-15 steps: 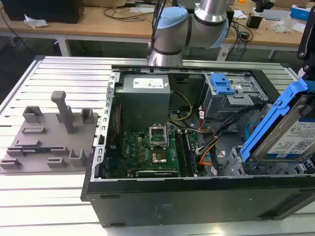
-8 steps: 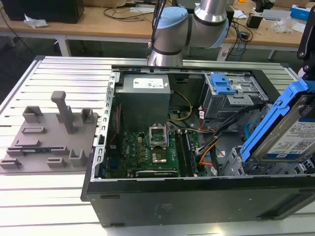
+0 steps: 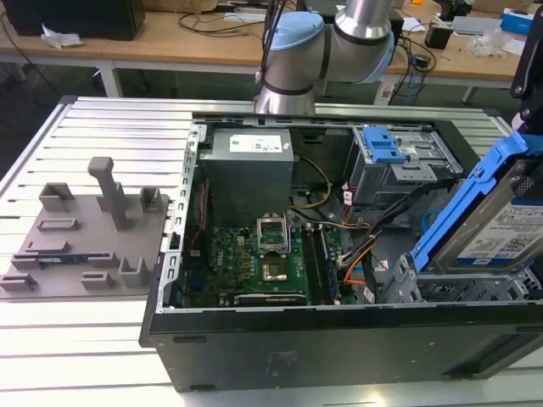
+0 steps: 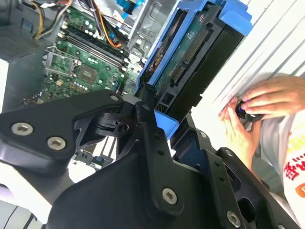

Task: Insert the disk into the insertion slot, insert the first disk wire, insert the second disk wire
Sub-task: 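Insert the disk into the insertion slot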

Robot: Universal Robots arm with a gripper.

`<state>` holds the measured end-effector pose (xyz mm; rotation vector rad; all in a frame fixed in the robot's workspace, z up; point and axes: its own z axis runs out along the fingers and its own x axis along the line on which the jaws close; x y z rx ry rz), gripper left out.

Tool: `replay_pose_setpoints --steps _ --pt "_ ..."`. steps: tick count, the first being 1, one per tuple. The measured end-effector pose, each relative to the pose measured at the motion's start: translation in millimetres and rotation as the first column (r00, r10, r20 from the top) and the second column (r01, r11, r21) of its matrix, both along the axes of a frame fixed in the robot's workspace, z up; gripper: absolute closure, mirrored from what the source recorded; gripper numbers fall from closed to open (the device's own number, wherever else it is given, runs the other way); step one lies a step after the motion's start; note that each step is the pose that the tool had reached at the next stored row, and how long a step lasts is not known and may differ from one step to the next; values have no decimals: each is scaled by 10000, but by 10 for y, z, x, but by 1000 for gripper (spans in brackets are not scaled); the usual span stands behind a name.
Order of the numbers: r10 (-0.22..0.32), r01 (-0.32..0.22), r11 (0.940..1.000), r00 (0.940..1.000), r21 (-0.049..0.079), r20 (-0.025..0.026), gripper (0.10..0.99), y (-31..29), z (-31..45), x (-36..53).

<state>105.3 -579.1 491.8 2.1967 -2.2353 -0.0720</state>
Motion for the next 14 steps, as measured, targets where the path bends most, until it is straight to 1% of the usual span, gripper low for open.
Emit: replay_pose_setpoints --steps 1,5,6,8,9,10,11,14 --pt "-1 1 9999 10000 136 17 722 0 0 -1" --pt "-1 1 9999 10000 156 19 722 0 -1 -1" --pt "-1 1 9999 10000 156 26 722 -1 -1 -1" --pt "-1 -3 9999 9997 155 262 722 0 -3 -8" --pt "-1 -4 9999 9995 158 304 722 -1 -5 -10" --pt "-1 -4 9999 9994 157 332 722 -1 -6 -12" --pt "0 -6 9999 9994 156 339 722 -1 -6 -12" --pt "-1 -4 9999 9994 156 340 722 0 -6 -13"
